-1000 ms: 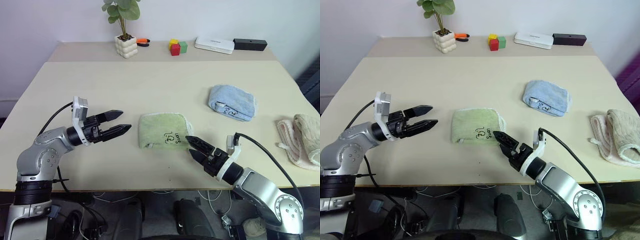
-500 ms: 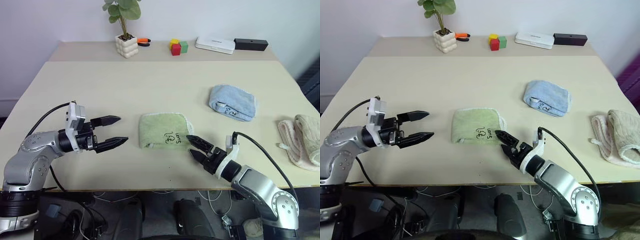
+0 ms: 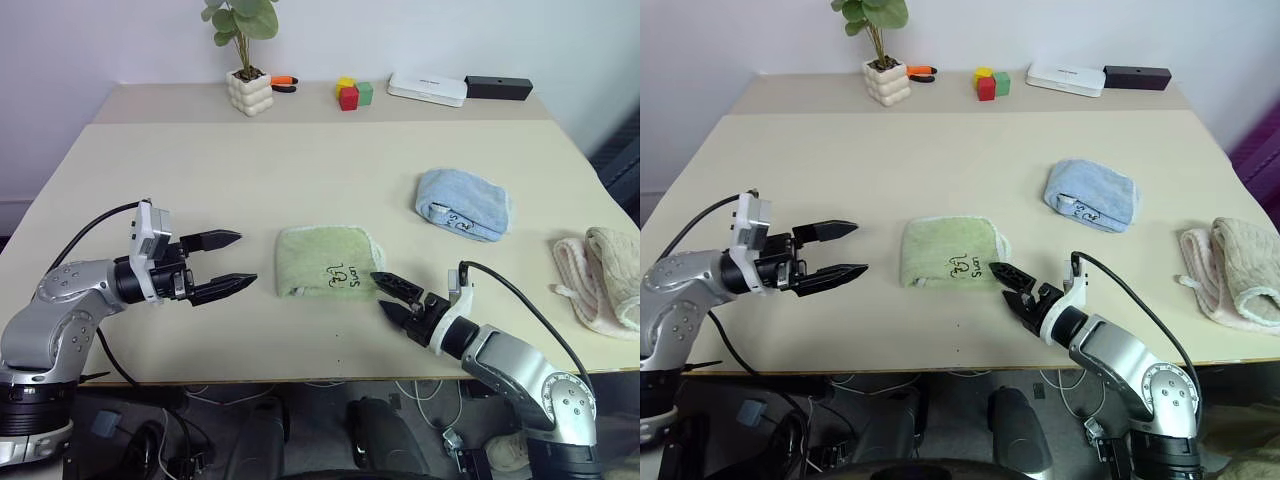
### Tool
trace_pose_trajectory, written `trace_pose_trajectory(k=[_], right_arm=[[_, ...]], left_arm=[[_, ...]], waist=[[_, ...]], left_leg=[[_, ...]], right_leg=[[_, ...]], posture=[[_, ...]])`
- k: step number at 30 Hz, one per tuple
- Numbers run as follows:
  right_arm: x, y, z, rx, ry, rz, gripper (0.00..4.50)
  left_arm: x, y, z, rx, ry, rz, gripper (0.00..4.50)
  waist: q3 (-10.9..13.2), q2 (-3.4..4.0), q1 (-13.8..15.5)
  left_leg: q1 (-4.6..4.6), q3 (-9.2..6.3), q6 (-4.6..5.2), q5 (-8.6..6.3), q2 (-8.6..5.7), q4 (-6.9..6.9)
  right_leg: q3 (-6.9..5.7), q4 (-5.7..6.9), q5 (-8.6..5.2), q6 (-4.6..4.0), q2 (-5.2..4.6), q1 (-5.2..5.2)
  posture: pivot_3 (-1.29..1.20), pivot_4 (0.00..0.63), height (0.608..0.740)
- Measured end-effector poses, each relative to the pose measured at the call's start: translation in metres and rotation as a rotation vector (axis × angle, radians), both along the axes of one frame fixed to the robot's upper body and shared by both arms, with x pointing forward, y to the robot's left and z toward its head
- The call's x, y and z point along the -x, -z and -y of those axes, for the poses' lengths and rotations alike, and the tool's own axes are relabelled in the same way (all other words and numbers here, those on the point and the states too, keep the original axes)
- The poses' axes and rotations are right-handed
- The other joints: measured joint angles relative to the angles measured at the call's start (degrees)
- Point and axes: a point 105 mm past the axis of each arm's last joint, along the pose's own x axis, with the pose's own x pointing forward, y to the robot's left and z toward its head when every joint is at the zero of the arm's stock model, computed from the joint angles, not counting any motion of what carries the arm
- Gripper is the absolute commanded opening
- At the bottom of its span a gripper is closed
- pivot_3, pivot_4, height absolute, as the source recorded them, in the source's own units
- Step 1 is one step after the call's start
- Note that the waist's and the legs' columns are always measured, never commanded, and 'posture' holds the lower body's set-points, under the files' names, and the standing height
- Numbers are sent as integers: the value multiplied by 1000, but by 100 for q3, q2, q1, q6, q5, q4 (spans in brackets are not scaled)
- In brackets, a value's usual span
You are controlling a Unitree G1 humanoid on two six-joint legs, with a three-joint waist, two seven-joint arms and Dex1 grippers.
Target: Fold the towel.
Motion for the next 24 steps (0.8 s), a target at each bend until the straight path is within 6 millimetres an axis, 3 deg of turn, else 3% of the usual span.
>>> trace_pose_trajectory(k=[8, 16, 19, 24], right_arm=[[-7, 0, -21, -75, -36, -16, 4500], [-17, 0, -27, -86, -49, -24, 4500], [-20, 2, -27, -82, -41, -32, 3653], [-22, 12, -24, -55, -24, -67, 1219]], left_arm=[[6, 0, 1, 9, 12, -20, 4473], [7, -4, 0, 18, -7, -12, 4473], [9, -3, -1, 15, -10, -16, 4500], [10, -2, -1, 20, -17, -24, 4500]], waist=[[0, 1, -2], [0, 1, -3], [0, 1, -11], [0, 1, 7]], left_leg=[[-2, 0, 0, 0, 1, 0], [-1, 0, 0, 0, 1, 0], [0, 1, 0, 0, 1, 0], [-2, 1, 0, 0, 0, 1]], right_leg=[[0, 1, 0, 0, 0, -2], [0, 1, 0, 0, 1, -2], [0, 1, 0, 0, 3, -2], [0, 1, 0, 0, 0, -2]], posture=[[0, 150, 740], [0, 150, 740], [0, 150, 740], [0, 150, 740]])
